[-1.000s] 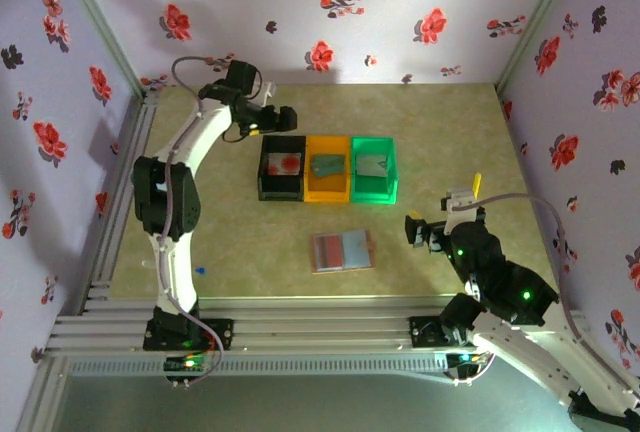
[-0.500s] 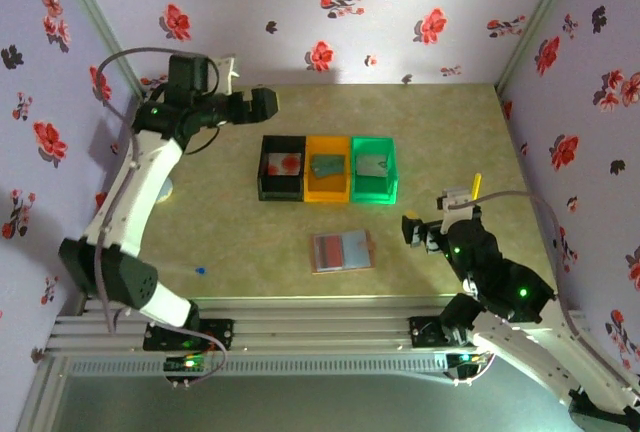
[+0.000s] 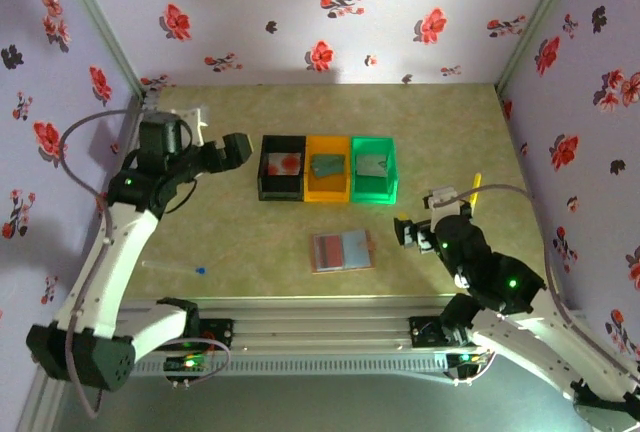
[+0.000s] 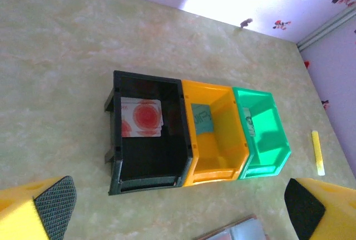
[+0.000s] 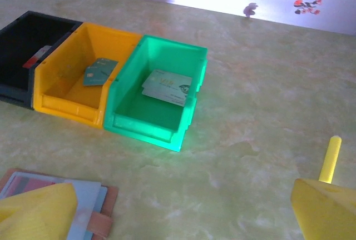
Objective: Take the credit cards out of the card holder
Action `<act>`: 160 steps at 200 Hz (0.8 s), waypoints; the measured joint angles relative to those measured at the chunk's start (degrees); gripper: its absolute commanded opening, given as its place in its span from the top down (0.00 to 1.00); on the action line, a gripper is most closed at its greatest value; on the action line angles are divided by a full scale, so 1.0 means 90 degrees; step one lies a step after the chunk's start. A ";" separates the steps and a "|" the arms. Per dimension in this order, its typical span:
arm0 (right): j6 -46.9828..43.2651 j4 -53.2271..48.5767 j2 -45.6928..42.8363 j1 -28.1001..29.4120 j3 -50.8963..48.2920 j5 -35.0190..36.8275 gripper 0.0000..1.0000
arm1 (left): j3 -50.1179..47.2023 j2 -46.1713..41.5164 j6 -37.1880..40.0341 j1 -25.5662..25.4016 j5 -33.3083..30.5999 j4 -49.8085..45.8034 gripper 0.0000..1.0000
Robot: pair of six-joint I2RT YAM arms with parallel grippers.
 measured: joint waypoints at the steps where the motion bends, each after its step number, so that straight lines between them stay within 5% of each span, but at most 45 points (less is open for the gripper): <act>1: 0.0000 -0.0002 0.0010 0.0017 0.0005 0.0010 0.01 | -0.0010 -0.0017 0.0002 0.0000 -0.0005 0.0005 0.00; 78: 0.1622 -0.0185 0.2295 0.2072 0.0653 0.1370 0.01 | -0.1180 -0.1098 -0.0087 -0.0002 -0.0338 -0.0425 0.00; 108: 0.2698 -0.0202 0.3291 0.2302 0.0743 0.1336 0.04 | -0.1498 -0.1253 -0.0316 -0.0073 -0.0379 -0.0903 0.00; 160: 0.3891 0.0238 0.3589 0.2346 0.0617 0.0780 0.10 | -0.1977 -0.1537 -0.0950 -0.0459 -0.0454 -0.1416 0.00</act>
